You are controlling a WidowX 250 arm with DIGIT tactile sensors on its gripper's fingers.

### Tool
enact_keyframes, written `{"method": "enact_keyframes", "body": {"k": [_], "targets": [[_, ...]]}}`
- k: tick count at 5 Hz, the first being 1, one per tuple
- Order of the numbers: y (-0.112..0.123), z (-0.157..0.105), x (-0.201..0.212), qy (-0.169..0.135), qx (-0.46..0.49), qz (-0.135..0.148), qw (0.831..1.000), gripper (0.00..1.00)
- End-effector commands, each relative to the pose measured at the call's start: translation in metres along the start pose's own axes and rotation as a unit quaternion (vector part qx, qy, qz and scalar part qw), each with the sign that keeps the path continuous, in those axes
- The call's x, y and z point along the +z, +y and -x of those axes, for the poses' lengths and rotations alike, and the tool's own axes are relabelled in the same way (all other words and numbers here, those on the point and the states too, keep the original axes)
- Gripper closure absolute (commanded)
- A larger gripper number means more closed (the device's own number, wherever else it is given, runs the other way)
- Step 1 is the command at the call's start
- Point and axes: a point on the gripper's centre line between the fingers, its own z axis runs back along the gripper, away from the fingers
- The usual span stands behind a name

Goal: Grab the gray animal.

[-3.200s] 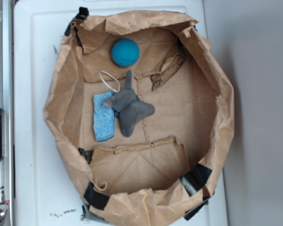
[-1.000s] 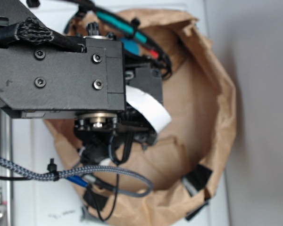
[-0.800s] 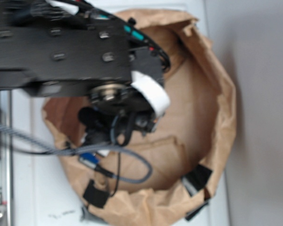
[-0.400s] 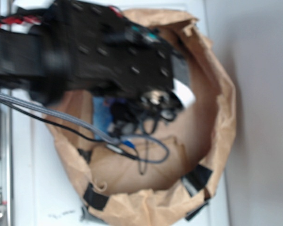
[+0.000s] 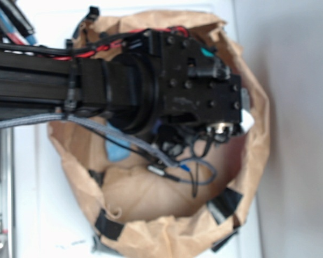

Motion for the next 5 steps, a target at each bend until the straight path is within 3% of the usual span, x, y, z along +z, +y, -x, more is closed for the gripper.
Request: {"method": "enact_keyframes", "body": {"k": [1, 2, 3, 5], "targets": [[-0.012, 0.003, 0.0, -0.018, 0.024, -0.043, 0.999, 1.0], [-0.01, 0.002, 0.008, -0.022, 0.025, -0.034, 0.999, 1.0], [-0.009, 0.003, 0.027, -0.033, 0.029, -0.014, 0.999, 0.0], [-0.003, 0.022, 0.064, -0.076, 0.022, 0.053, 0.995, 0.0]]}}
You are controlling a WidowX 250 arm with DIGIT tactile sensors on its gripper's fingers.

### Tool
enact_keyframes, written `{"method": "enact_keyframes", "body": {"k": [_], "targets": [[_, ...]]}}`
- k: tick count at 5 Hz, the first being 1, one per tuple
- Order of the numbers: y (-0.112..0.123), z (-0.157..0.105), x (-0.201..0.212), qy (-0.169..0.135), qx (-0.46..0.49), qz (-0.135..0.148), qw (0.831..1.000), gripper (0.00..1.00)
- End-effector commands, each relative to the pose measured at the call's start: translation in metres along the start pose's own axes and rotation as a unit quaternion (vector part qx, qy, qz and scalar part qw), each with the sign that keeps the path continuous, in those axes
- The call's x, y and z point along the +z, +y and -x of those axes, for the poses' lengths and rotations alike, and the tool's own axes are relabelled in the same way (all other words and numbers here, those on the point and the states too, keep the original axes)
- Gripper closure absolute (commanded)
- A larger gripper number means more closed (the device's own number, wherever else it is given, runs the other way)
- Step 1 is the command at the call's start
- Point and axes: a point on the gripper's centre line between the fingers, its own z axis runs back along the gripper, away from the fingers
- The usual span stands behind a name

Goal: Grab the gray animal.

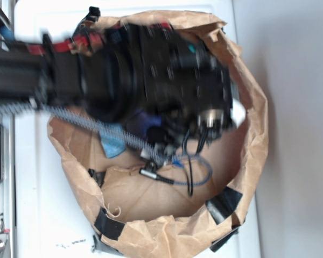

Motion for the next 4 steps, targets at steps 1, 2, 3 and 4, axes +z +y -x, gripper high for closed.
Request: {"method": "enact_keyframes", "body": {"k": [1, 2, 3, 4], "targets": [[-0.005, 0.01, 0.032, -0.046, -0.012, 0.007, 0.999, 0.0], [-0.008, 0.014, 0.012, -0.049, 0.008, 0.014, 0.999, 0.0], [-0.008, 0.015, 0.006, -0.063, 0.024, 0.02, 0.998, 0.0], [-0.014, 0.013, -0.01, -0.056, 0.019, 0.0, 0.998, 0.0]]}}
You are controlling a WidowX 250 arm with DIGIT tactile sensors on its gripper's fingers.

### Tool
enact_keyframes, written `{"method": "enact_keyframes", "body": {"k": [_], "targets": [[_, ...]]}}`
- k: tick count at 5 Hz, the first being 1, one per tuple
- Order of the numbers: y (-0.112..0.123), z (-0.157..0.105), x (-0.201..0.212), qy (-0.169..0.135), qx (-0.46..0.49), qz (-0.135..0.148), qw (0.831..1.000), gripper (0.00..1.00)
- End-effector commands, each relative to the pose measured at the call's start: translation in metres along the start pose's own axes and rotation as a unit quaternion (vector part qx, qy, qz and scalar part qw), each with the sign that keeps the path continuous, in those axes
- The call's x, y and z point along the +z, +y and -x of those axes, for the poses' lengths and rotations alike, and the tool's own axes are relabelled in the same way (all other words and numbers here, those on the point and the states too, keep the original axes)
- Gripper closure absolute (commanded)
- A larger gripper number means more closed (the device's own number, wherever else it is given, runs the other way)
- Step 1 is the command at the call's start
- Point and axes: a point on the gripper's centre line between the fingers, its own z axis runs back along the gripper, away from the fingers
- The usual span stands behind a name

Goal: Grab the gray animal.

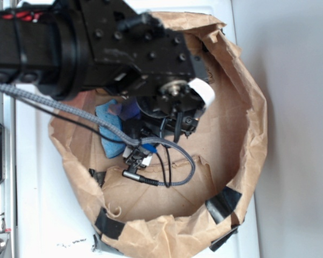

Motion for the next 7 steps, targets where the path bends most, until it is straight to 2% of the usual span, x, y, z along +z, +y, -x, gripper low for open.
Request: {"method": "enact_keyframes", "body": {"k": [1, 2, 3, 6, 7], "targets": [[-0.006, -0.004, -0.03, 0.01, -0.003, -0.062, 0.998, 0.0], [-0.004, -0.009, -0.038, 0.011, 0.001, -0.08, 0.997, 0.0], [0.0, -0.011, -0.032, 0.001, 0.018, -0.077, 0.997, 1.0], [0.001, -0.014, -0.024, -0.02, 0.033, -0.095, 0.995, 1.0], [0.002, -0.016, -0.008, -0.044, 0.046, -0.09, 0.994, 1.0]]}}
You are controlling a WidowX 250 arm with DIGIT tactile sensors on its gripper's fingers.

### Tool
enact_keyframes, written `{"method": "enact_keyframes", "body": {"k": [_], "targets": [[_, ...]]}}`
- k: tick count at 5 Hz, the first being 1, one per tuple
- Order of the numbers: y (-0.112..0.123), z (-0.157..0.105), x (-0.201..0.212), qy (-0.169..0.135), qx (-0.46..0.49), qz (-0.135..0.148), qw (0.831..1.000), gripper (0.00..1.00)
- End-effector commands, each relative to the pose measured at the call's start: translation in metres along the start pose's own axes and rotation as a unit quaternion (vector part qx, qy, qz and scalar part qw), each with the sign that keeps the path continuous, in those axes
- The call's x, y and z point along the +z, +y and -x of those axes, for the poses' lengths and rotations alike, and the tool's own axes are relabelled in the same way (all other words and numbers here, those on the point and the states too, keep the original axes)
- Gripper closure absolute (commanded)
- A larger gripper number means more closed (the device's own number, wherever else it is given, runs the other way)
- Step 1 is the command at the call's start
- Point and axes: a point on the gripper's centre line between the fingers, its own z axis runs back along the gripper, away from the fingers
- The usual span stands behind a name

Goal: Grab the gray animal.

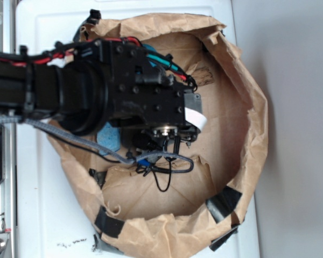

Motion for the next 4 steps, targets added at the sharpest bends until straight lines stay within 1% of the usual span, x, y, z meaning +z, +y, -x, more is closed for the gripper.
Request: {"method": "enact_keyframes", "body": {"k": [1, 2, 3, 4], "targets": [[0.004, -0.009, 0.056, -0.075, 0.033, 0.011, 0.997, 1.0], [0.007, -0.008, 0.082, -0.103, 0.028, 0.026, 0.994, 1.0], [0.006, -0.007, 0.101, -0.098, 0.013, 0.029, 0.995, 1.0], [0.006, -0.009, 0.109, -0.093, 0.017, 0.024, 0.995, 1.0]]}}
